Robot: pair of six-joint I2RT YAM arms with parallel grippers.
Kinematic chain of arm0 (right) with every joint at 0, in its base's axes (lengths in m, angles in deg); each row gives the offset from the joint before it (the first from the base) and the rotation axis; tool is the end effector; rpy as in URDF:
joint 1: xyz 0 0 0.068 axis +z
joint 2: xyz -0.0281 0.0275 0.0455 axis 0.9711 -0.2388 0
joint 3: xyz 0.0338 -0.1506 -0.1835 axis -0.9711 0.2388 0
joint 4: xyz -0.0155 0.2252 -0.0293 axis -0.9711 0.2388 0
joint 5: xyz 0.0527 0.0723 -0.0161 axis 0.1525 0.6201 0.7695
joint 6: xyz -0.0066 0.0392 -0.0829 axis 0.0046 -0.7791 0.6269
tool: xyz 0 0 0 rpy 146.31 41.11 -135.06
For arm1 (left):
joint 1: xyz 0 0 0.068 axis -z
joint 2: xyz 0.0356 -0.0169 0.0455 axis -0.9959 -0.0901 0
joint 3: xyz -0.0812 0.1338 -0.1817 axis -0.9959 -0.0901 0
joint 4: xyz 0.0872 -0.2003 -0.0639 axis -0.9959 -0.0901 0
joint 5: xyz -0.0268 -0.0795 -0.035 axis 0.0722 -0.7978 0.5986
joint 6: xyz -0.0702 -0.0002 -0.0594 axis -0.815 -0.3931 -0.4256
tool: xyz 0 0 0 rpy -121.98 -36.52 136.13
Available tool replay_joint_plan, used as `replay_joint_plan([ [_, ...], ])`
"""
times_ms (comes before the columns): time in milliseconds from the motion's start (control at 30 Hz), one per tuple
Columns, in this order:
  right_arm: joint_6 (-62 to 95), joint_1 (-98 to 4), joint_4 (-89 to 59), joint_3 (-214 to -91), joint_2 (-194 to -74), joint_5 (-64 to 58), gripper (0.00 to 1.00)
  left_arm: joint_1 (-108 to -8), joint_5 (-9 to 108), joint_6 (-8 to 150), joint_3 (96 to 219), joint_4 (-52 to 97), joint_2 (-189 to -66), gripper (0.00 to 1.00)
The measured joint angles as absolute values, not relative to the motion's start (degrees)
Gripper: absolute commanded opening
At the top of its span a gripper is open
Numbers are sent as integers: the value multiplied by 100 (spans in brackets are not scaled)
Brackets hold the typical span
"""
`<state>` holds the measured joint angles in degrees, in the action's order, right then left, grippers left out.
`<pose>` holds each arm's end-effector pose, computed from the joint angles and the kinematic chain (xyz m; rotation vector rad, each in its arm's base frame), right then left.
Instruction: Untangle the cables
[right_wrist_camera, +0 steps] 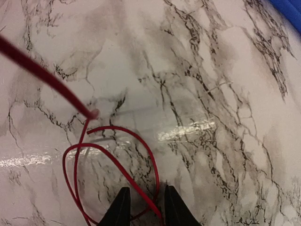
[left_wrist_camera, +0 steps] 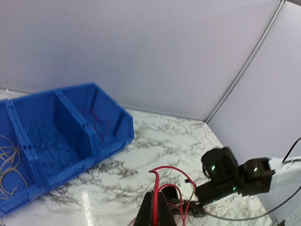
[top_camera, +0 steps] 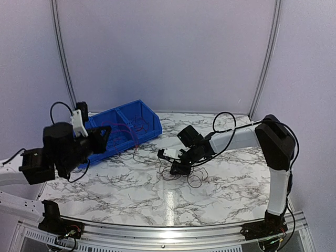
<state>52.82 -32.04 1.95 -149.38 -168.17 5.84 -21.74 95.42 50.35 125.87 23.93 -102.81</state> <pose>0.2612 0.2868 0.0914 -1.6549 2.0446 0.4747 0.1483 -0.1809 0.2982 -0.0442 1.7059 -0.7079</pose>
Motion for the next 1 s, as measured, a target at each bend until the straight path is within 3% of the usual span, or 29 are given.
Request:
replay_joint_plan([
  [167, 5206, -3639, 234, -14930, -16817, 673, 26, -2176, 10152, 6165, 14770, 1486, -10338, 0],
  [433, 5083, -4407, 300, -14932, -16826, 831, 40, -2176, 10698, 7851, 17415, 1121, -10789, 0],
  [1000, 4751, -5191, 346, -14991, -16841, 774, 55, -2172, 10753, 8983, 18615, 723, -11407, 0],
])
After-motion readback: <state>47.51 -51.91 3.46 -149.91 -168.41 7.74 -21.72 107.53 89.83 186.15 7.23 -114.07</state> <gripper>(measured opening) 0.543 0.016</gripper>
